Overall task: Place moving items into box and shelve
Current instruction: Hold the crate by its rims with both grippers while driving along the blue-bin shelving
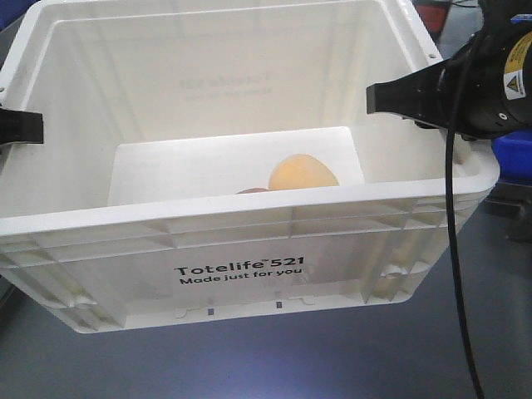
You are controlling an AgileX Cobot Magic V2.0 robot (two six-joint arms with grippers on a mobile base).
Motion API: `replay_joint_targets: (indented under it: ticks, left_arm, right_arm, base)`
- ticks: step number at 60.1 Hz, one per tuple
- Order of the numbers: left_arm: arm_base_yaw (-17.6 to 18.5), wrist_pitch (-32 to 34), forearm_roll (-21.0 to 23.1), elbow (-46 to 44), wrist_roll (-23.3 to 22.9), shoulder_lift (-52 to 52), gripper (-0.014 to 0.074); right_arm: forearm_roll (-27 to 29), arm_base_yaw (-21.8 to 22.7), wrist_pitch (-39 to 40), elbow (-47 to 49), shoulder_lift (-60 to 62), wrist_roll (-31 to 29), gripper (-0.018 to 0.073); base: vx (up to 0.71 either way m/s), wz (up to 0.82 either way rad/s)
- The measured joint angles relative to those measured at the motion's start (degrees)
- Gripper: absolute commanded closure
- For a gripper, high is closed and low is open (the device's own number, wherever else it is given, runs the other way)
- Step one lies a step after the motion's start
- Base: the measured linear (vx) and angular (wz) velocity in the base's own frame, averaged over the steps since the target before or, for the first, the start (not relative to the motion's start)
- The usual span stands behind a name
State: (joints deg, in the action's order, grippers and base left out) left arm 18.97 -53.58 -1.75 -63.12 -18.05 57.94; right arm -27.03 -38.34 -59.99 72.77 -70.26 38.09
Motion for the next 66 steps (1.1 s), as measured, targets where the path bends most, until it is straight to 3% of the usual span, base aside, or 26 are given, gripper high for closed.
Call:
replay_joint_targets:
  ticks: [66]
  left_arm:
    - [0.0, 0.0, 0.0, 0.0, 0.0, 0.0, 0.0492]
  right_arm:
    - [0.0, 0.0, 0.0, 0.0, 0.0, 0.0, 0.0489]
  base:
    - [0.16, 0.58]
